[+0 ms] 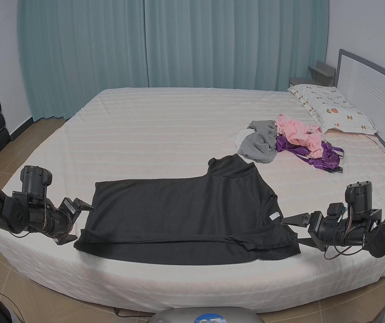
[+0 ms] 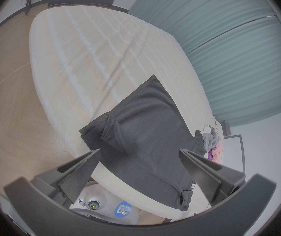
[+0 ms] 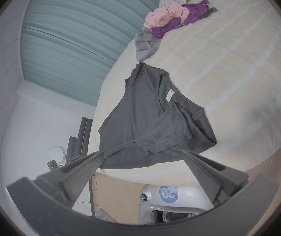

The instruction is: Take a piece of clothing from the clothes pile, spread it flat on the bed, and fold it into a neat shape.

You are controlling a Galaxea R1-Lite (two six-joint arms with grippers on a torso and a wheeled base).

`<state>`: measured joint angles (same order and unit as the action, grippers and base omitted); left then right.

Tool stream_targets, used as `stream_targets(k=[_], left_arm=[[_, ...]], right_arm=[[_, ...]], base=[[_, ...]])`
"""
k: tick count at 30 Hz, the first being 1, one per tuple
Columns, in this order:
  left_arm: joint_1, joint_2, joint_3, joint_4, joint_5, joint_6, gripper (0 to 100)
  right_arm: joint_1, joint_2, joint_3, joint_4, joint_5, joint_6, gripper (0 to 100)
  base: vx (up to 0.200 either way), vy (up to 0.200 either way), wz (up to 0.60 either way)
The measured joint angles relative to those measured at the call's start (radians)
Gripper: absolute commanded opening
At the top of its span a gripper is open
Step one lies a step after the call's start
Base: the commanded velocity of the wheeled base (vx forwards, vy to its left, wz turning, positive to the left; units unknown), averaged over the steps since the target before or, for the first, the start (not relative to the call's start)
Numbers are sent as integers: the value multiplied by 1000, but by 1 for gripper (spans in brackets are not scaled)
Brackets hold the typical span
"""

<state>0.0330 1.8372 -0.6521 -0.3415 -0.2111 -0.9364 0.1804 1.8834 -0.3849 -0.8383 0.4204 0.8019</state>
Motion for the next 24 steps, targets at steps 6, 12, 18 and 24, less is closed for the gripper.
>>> stream_targets(k=[6, 12, 18, 24], left_arm=[[-6, -10, 24, -1, -40, -6, 100], [-9, -11, 33, -3, -51, -25, 100], [-37, -12, 35, -3, -52, -51, 100], [-51, -14, 38, -8, -52, -59, 100]], right_arm=[[7, 6, 29, -6, 1, 8, 100], [8, 13, 41, -5, 2, 12, 100], [9, 16, 44, -5, 2, 22, 100], [16, 17, 47, -3, 3, 23, 100]], base=[[0, 0, 0], [0, 0, 0], [0, 0, 0], [0, 0, 0]])
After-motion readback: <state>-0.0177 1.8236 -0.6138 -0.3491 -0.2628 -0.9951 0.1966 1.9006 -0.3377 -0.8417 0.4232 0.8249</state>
